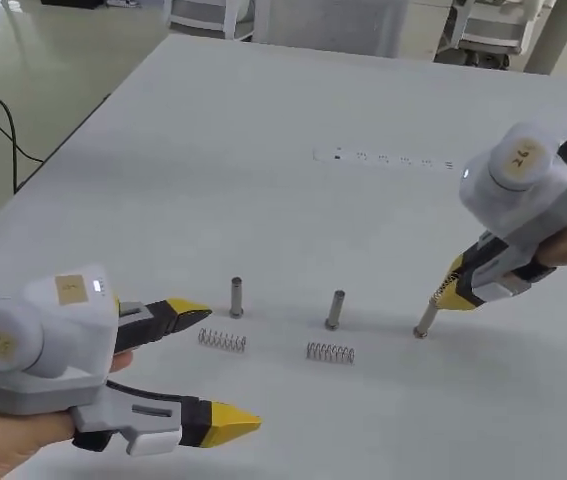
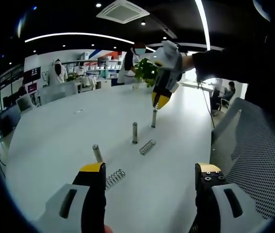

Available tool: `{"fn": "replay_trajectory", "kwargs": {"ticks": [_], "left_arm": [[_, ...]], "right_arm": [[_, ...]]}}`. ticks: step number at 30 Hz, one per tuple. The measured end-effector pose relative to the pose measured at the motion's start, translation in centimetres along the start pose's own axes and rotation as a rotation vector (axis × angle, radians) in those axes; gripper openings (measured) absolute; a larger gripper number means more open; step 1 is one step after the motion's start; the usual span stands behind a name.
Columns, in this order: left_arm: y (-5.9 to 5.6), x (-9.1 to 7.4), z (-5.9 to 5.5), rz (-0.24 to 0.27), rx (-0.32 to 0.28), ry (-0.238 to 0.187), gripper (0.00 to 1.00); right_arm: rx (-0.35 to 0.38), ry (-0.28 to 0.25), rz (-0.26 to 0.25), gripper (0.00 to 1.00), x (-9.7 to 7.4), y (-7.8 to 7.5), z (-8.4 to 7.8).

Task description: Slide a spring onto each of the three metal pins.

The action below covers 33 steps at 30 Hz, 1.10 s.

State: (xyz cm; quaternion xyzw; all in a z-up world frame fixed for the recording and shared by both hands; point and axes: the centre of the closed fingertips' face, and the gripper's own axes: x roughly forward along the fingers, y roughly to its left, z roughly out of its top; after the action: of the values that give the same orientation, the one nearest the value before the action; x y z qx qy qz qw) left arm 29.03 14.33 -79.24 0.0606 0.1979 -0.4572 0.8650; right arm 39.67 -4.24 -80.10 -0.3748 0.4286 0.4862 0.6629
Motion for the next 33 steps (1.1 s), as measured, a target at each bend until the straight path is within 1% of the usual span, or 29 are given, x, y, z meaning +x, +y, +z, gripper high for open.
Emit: {"fn": "replay_trajectory", "kwargs": {"ticks": [6, 15, 22, 24, 33], "left_arm": [[0.1, 0.0, -0.1, 0.001, -0.003, 0.001, 0.74], [0.1, 0.0, 0.0, 0.004, -0.004, 0.005, 0.73], [0.3, -0.1, 0.0, 0.008, -0.005, 0.008, 0.73], [0.3, -0.1, 0.0, 0.009, -0.005, 0.008, 0.73], [0.4, -0.2, 0.1, 0.012, -0.007, 0.009, 0.73]], "right_arm": [[0.0, 0.021, 0.012, 0.13, 0.9, 0.0, -0.4], [0.007, 0.039, 0.034, 0.13, 2.2, 0.3, -0.9], [0.004, 0.052, 0.039, 0.13, 3.3, 0.7, -1.3], [0.0, 0.059, 0.033, 0.13, 3.6, 0.7, -1.5], [0.003, 0.072, 0.041, 0.13, 4.7, 0.9, -2.0]]}}
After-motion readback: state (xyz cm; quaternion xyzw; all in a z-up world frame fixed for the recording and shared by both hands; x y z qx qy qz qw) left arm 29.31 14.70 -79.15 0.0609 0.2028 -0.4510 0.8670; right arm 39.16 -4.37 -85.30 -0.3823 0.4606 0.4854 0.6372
